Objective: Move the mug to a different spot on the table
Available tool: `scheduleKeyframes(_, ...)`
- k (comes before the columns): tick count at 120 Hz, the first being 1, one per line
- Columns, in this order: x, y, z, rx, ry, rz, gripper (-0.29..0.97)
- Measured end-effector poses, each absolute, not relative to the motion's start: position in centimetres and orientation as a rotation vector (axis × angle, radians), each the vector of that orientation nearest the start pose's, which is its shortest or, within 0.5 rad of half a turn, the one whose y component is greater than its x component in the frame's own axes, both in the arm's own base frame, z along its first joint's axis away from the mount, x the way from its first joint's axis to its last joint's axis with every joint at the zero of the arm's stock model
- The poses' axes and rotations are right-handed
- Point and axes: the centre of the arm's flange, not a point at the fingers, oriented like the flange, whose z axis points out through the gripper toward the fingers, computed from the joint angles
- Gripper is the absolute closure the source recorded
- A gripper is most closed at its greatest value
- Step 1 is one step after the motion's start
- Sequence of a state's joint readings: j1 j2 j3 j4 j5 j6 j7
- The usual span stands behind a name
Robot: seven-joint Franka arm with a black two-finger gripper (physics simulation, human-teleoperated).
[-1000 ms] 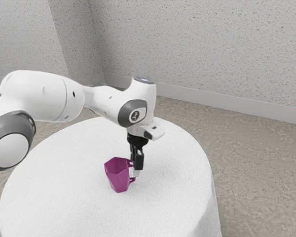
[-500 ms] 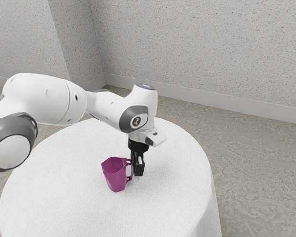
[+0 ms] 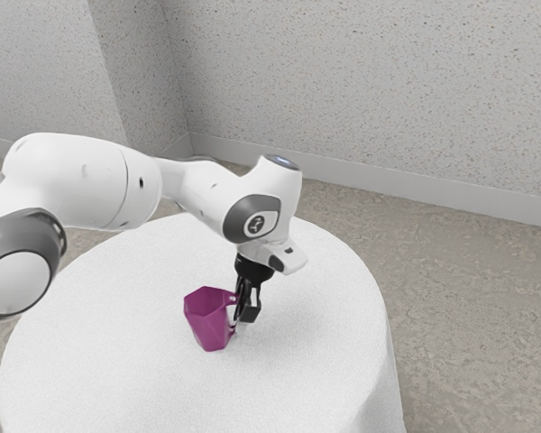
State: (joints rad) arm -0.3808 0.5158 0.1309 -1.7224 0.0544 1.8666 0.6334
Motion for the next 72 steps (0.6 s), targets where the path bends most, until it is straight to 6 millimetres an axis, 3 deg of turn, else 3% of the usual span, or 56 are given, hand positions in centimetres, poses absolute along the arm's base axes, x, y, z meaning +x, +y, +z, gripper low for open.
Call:
scheduleKeyframes(50,59.4,-16.2,28.4,-2.547,1.362,0.669,0.64)
scheduleKeyframes(72,60.3,-15.0,29.3,-2.474,1.331,0.684,0.66)
